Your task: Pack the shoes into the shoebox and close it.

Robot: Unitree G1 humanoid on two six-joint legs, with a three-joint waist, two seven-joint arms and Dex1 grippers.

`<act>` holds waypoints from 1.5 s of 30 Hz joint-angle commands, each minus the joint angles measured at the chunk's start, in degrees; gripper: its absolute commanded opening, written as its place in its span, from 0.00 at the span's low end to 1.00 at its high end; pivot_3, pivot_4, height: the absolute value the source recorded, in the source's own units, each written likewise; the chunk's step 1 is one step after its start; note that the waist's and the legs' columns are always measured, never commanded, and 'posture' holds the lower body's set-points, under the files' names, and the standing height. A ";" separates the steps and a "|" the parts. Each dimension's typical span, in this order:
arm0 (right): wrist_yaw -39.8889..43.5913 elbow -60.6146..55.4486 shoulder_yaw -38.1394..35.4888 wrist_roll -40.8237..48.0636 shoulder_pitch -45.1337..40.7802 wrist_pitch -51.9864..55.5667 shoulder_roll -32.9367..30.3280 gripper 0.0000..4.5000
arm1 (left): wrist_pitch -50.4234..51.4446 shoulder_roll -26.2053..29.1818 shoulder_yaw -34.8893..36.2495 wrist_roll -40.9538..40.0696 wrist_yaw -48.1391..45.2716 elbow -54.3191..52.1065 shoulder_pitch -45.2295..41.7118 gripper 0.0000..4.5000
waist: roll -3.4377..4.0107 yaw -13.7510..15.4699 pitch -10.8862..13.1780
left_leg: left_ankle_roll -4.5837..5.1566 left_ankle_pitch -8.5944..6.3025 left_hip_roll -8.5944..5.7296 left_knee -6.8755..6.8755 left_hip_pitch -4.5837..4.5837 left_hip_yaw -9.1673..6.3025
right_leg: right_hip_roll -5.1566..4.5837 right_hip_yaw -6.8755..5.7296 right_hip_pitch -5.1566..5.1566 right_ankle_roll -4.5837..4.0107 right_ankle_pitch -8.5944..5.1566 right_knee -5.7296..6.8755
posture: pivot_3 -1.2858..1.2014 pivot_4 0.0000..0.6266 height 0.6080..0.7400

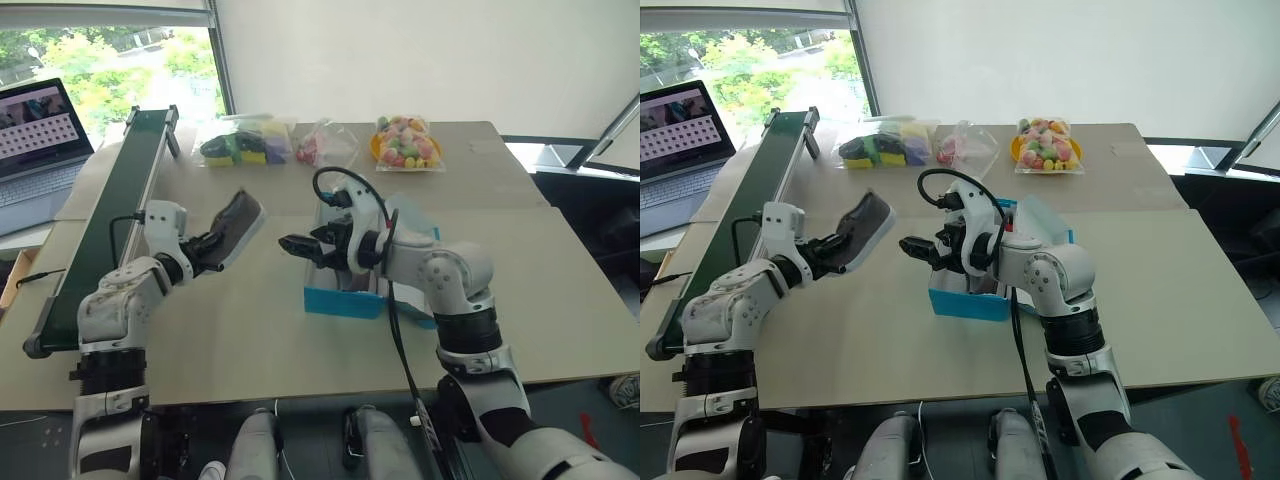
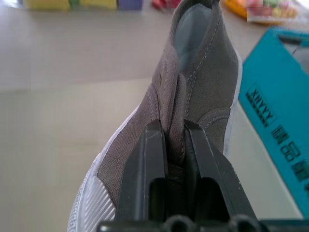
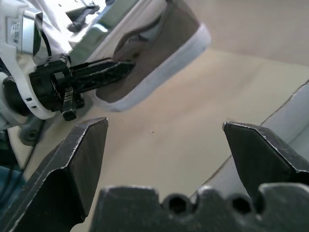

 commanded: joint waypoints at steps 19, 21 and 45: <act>-27.11 10.40 -21.14 27.07 -8.78 0.91 13.68 1.00 | 7.58 -14.51 -1.43 -20.58 11.89 -18.57 1.92 0.00 | 0.00 -0.09 0.00 | 0.05 -0.03 -0.04 0.37 -0.09 -0.11 | 0.10 0.09 0.15 0.07 0.05 -0.02 | 0.52 0.24 0.55; -27.56 9.69 -20.37 28.33 -7.94 0.66 13.66 1.00 | 7.42 -14.09 -2.00 -20.18 11.59 -17.89 2.05 0.00 | 0.00 -0.09 0.00 | 0.05 -0.03 -0.04 0.37 -0.10 -0.12 | 0.10 0.09 0.15 0.07 0.05 -0.03 | 0.52 0.24 0.55; -27.38 7.24 -12.13 27.35 -5.08 -4.32 8.94 0.71 | 5.67 -12.71 -3.70 -20.53 12.28 -18.15 2.98 0.00 | 0.02 -0.73 -4.35 | -0.29 -0.33 -0.03 0.42 0.01 -0.31 | 0.07 -0.24 0.66 0.08 0.31 -0.55 | 0.52 0.00 0.55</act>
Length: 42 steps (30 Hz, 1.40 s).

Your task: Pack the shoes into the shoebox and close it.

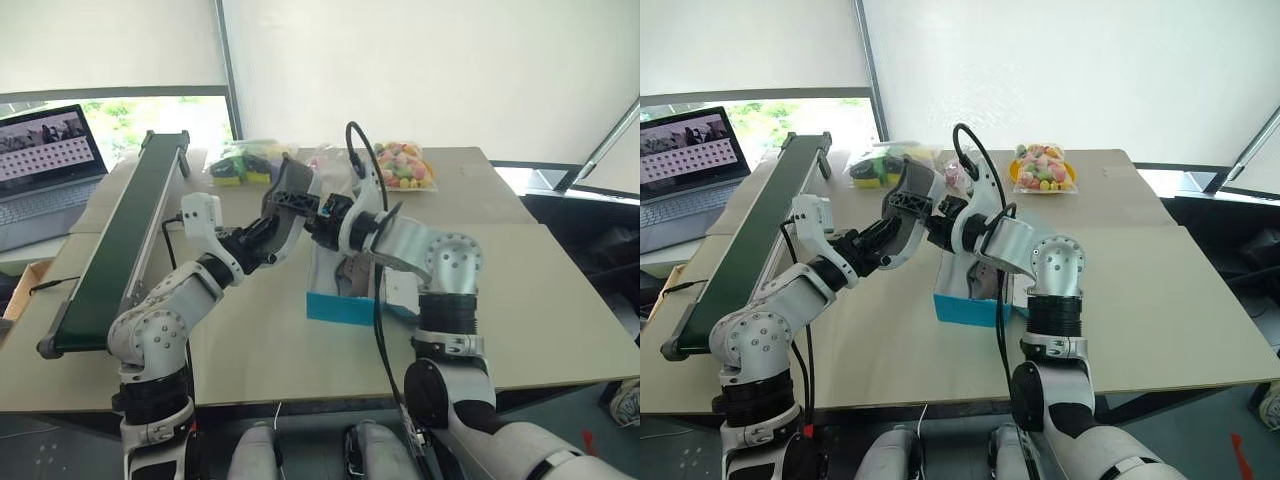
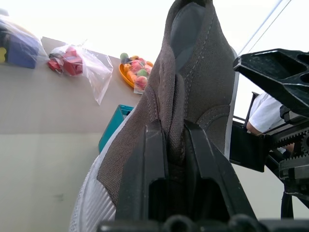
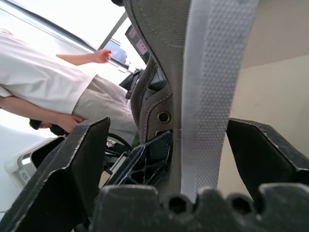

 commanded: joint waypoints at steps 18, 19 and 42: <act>1.34 -2.21 0.55 -0.87 0.03 -2.72 2.01 0.08 | -1.79 2.62 -3.64 0.93 -0.78 -1.28 0.10 0.00 | 0.00 -0.99 -0.21 | 0.10 0.06 -0.06 0.00 0.00 -0.02 | -0.01 0.04 0.04 0.00 0.00 0.05 | 0.52 0.00 0.55; 1.30 -2.27 0.55 -0.92 0.05 -2.83 2.04 0.08 | -2.01 2.76 -3.82 1.02 -0.76 -1.21 0.18 0.00 | 0.00 -1.00 -0.22 | 0.10 0.06 -0.06 0.00 0.00 -0.02 | -0.01 0.04 0.04 0.00 0.00 0.06 | 0.52 0.00 0.55; 5.55 7.05 -0.05 -12.24 -8.34 -0.77 -13.18 0.08 | -7.39 11.17 -5.29 5.75 -5.49 -1.66 6.39 0.66 | 0.08 -1.04 -0.68 | 0.08 0.05 -0.09 0.02 0.06 -0.02 | -0.02 0.05 0.07 -0.01 0.00 0.12 | 0.52 0.00 0.55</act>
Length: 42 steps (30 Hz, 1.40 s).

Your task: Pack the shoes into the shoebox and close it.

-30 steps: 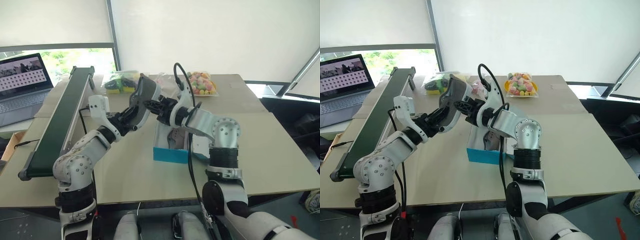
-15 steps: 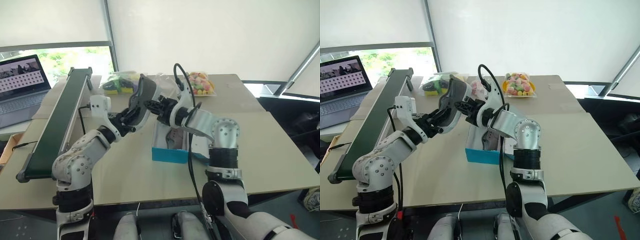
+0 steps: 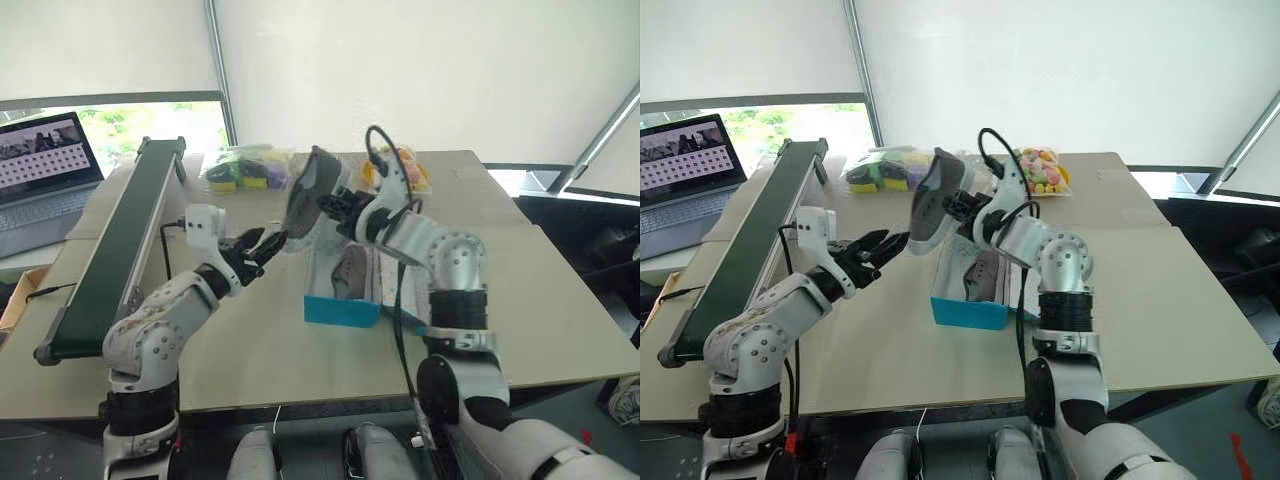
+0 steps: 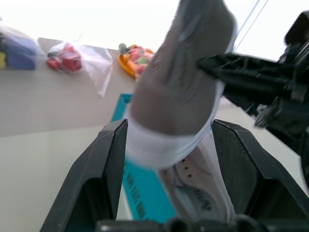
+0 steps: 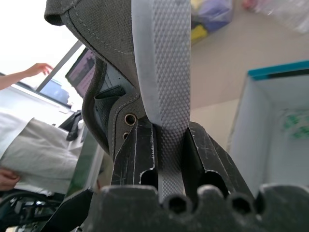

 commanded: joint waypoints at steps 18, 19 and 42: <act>22.83 30.28 14.61 -20.54 -13.91 8.56 -10.10 0.08 | -16.78 9.16 -8.25 14.03 -14.62 2.22 7.65 0.66 | 0.19 0.10 -0.17 | -0.04 -0.02 -0.01 -0.05 0.15 0.09 | -0.04 0.06 0.06 -0.03 -0.02 0.01 | 0.52 0.00 0.55; 24.00 32.55 15.58 -22.44 -14.23 6.71 -9.77 0.08 | -16.84 8.98 -8.39 14.15 -14.58 2.09 7.79 0.66 | 0.19 0.06 -0.17 | -0.03 -0.02 -0.01 -0.05 0.15 0.09 | -0.03 0.06 0.06 -0.03 -0.02 0.01 | 0.52 0.00 0.55; 28.78 42.31 10.29 -35.77 -21.65 -6.32 -6.32 0.95 | -16.09 7.83 -9.09 15.10 -14.65 0.50 9.27 0.68 | 0.77 1.02 2.32 | -0.09 -0.07 0.08 -0.13 0.59 0.09 | 0.00 0.15 0.20 -0.54 -0.41 0.29 | 0.52 0.24 0.55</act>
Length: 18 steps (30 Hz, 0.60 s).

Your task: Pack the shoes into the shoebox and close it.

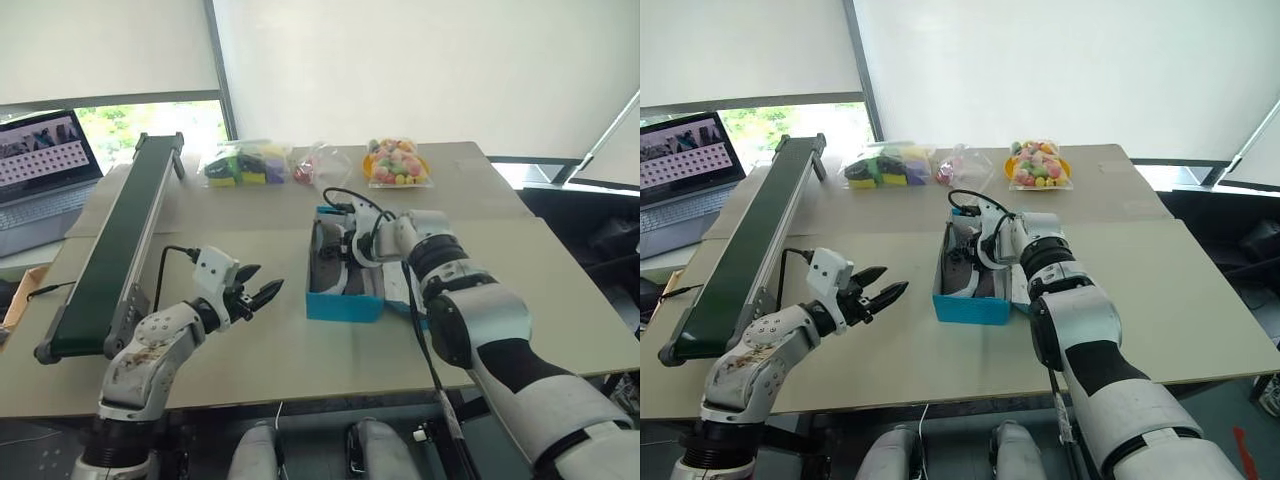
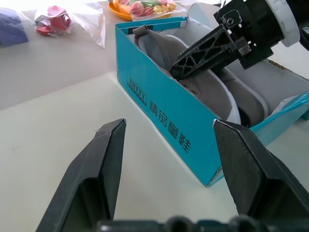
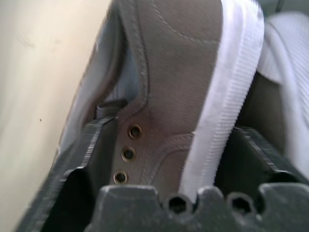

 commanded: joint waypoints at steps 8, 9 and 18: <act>-9.78 -48.11 -9.00 5.43 12.93 15.78 -2.24 0.95 | 0.04 -0.19 1.33 -0.49 0.25 -2.34 -0.42 0.68 | 0.03 1.13 0.17 | 0.35 0.21 0.00 -0.01 -0.45 0.02 | -0.02 -0.01 -0.41 0.32 0.15 -0.05 | 0.52 0.24 0.55; -10.39 -51.89 -9.42 5.90 14.65 16.92 -1.73 0.95 | -0.07 -0.19 1.31 -0.38 0.19 -2.23 -0.41 0.68 | 0.03 1.18 0.17 | 0.27 0.16 0.00 0.00 -0.46 0.03 | -0.02 -0.02 -0.42 0.32 0.15 -0.04 | 0.52 0.24 0.55; -6.96 -80.28 -15.83 14.86 30.22 24.85 -2.85 0.84 | -1.43 0.61 1.15 0.02 -2.02 -0.70 -1.75 0.68 | 0.19 1.64 0.29 | -0.02 -0.01 0.01 0.02 -0.45 0.06 | -0.04 -0.01 -0.49 -0.02 -0.06 0.00 | 0.52 0.24 0.55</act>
